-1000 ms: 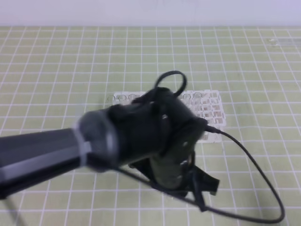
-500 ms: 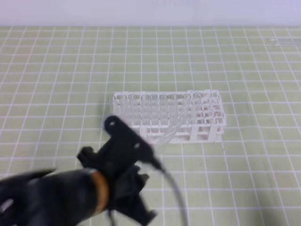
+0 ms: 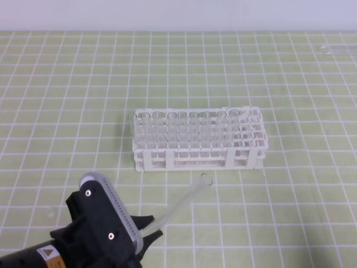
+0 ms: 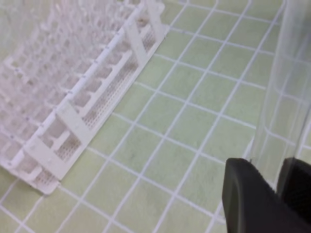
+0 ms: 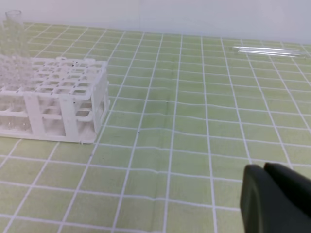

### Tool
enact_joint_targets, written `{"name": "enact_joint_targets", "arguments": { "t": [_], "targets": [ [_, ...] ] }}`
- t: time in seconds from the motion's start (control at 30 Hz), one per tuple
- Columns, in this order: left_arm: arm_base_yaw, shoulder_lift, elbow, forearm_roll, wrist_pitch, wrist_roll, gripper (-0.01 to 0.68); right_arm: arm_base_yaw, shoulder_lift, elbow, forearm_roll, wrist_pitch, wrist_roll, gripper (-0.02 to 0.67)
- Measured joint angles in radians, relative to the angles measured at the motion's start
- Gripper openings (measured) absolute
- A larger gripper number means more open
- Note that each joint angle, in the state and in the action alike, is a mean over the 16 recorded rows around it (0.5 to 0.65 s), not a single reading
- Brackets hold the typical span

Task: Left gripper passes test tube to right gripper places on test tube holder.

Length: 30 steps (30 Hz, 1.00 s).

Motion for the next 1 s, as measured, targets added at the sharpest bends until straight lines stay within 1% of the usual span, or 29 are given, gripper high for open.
{"name": "enact_joint_targets", "arguments": {
  "t": [0.17,0.27,0.43,0.57,0.67,0.83,1.0],
  "targets": [
    [0.0,-0.006,0.008,0.003,-0.027,-0.002,0.053,0.0,0.0,0.0,0.0,0.0,0.0,-0.018],
    [0.0,-0.006,0.008,0.004,-0.05,-0.002,0.059,0.0,0.0,0.0,0.0,0.0,0.001,-0.018],
    [0.0,-0.007,0.008,0.005,-0.091,-0.005,0.035,0.0,0.0,0.0,0.001,-0.003,0.001,-0.018],
    [0.0,-0.006,0.008,0.006,-0.116,-0.009,0.029,0.0,0.0,0.0,0.057,-0.015,0.015,-0.018],
    [0.0,-0.006,0.008,0.006,-0.129,-0.017,0.041,0.0,0.0,0.0,0.182,-0.033,0.032,-0.018],
    [0.0,-0.004,0.007,0.005,-0.133,-0.043,0.059,0.0,0.0,0.0,0.511,-0.08,0.057,-0.018],
    [0.0,0.0,0.007,0.005,-0.132,-0.073,0.059,0.0,0.0,0.0,0.843,-0.158,0.08,-0.018]
  ]
}}
